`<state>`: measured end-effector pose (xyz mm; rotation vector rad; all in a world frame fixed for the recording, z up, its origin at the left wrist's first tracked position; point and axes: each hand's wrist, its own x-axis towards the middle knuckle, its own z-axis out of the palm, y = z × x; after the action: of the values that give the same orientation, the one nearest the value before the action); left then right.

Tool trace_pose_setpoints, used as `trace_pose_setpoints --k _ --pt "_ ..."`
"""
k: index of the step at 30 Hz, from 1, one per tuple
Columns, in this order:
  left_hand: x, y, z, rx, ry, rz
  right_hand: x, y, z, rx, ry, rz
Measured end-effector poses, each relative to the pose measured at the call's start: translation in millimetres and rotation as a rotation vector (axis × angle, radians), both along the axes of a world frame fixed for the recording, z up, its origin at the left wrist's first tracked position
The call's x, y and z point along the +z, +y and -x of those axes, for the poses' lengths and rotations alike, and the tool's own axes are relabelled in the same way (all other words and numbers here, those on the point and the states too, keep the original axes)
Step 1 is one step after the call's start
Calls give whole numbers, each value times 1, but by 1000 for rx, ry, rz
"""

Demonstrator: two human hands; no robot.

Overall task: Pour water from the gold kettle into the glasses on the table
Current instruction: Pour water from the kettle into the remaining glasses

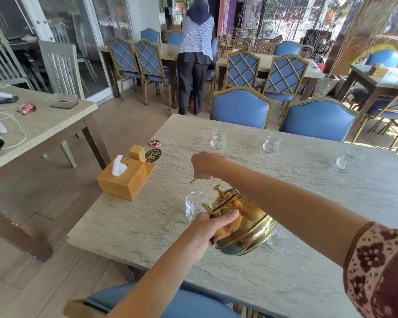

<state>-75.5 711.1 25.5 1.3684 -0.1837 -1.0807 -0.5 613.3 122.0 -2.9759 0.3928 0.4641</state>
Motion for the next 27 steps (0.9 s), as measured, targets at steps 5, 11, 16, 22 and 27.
trace_pose_setpoints --k 5,11,16,22,27 --pt "2 -2 -1 -7 4 -14 1 -3 -1 0 4 6" --pt "4 -3 -3 -10 19 -12 2 -4 -3 -2 15 6" --pt "6 -2 -6 -12 3 -32 3 -5 -6 -4 18 -3" --pt "10 1 -9 -31 -10 -26 4 -3 -6 -27 13 -11" --pt "10 3 -12 -63 -16 -44 3 -3 -4 -41 20 -31"
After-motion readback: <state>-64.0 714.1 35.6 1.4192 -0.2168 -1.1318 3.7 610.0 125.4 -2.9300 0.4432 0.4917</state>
